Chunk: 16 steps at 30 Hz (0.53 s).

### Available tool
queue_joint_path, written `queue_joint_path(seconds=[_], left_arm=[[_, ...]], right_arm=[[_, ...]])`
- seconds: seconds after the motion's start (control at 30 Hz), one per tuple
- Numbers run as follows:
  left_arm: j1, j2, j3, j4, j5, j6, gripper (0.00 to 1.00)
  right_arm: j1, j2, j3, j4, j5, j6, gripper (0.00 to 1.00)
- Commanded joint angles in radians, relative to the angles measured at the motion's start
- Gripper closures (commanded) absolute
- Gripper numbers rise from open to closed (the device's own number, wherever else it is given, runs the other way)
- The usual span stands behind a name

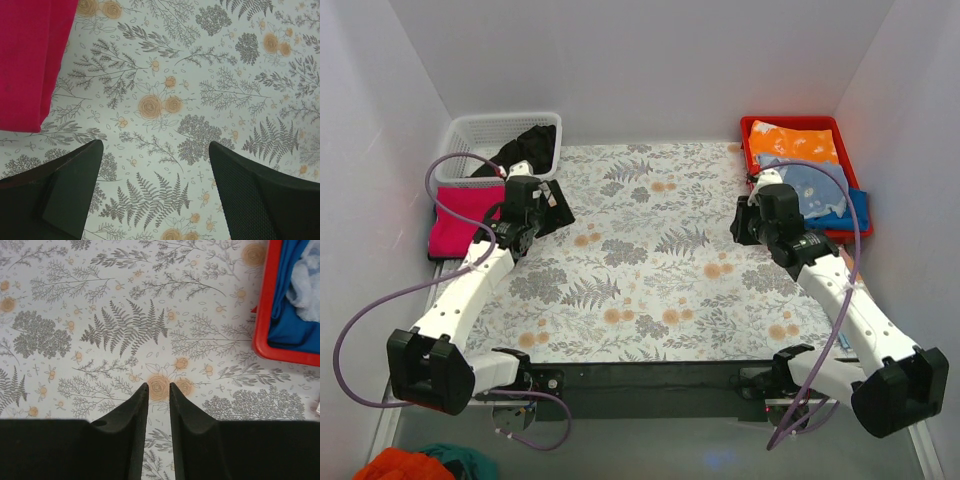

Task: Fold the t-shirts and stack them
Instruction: Neatly place the folded tshirt to the corner

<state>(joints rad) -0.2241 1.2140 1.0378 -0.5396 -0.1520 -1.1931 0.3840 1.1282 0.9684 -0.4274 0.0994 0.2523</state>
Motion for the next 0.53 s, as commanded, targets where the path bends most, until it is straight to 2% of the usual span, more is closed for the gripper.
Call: queue_joint_path(seconds=[0.0, 0.5], left_arm=[[-0.061, -0.065, -0.039, 0.056, -0.084, 0.038, 0.14], [-0.107, -0.031, -0.044, 0.069, -0.127, 0.047, 0.13]], right_arm=[[0.003, -0.088, -0.051, 0.058, 0.089, -0.064, 0.7], [0.001, -0.11, -0.066, 0.062, 0.112, -0.077, 0.69]])
